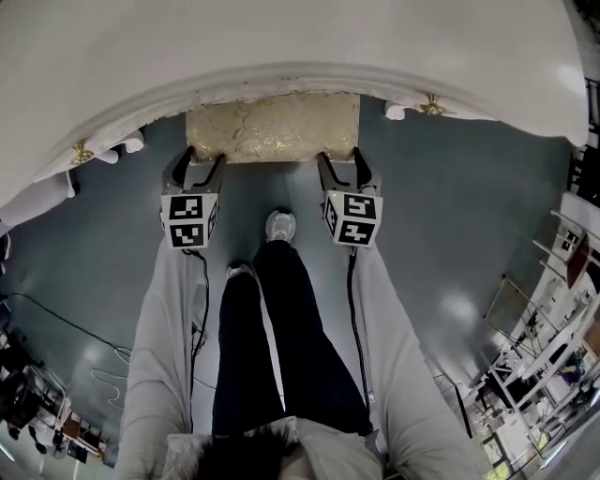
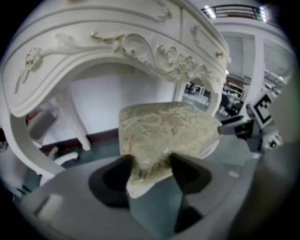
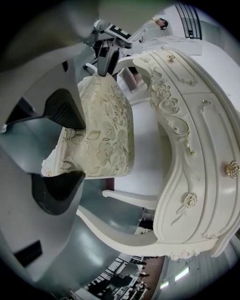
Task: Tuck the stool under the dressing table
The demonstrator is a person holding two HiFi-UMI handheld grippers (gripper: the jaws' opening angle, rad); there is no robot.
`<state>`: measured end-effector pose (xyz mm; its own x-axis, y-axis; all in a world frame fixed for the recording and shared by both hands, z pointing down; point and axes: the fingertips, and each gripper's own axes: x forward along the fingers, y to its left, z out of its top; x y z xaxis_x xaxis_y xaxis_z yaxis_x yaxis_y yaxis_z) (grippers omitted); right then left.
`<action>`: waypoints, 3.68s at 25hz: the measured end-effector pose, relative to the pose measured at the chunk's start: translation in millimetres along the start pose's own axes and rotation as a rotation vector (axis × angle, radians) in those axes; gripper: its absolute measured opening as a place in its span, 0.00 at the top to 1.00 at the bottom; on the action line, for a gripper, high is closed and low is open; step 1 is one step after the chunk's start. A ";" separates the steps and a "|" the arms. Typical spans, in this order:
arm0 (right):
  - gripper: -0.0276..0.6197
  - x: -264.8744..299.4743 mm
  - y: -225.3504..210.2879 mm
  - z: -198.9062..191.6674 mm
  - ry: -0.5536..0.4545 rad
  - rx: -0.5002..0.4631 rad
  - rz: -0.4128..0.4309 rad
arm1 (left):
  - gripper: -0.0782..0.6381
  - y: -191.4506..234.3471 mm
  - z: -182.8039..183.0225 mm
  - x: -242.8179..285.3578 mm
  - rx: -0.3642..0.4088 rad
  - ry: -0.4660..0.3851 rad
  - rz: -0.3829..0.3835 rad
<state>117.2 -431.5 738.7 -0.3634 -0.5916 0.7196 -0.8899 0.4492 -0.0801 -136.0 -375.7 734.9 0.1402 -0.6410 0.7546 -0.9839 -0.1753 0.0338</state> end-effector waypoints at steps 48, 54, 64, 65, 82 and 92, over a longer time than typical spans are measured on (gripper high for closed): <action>0.95 7.0 4.3 63.5 -0.003 -0.039 0.060 | 0.88 9.0 58.9 1.2 0.032 -0.005 0.104; 0.95 -22.8 12.3 70.8 -0.056 -0.036 0.054 | 0.88 0.2 64.0 -28.9 0.007 -0.064 0.106; 0.95 -95.3 42.2 98.8 -0.156 -0.023 0.051 | 0.88 -17.4 82.3 -108.8 -0.028 -0.171 0.090; 0.95 -100.5 46.2 97.8 -0.155 -0.032 0.052 | 0.88 -18.2 81.7 -114.7 -0.038 -0.177 0.080; 0.95 -225.5 100.1 139.5 -0.282 -0.088 0.059 | 0.88 -26.6 120.1 -242.9 -0.069 -0.363 0.038; 0.95 -307.7 121.0 174.6 -0.382 -0.079 0.061 | 0.88 -40.9 160.0 -325.8 -0.025 -0.477 0.029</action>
<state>73.2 -312.0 387.1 -0.5048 -0.7618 0.4059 -0.8448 0.5327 -0.0508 -123.7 -279.2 382.8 0.1420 -0.9180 0.3703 -0.9897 -0.1380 0.0374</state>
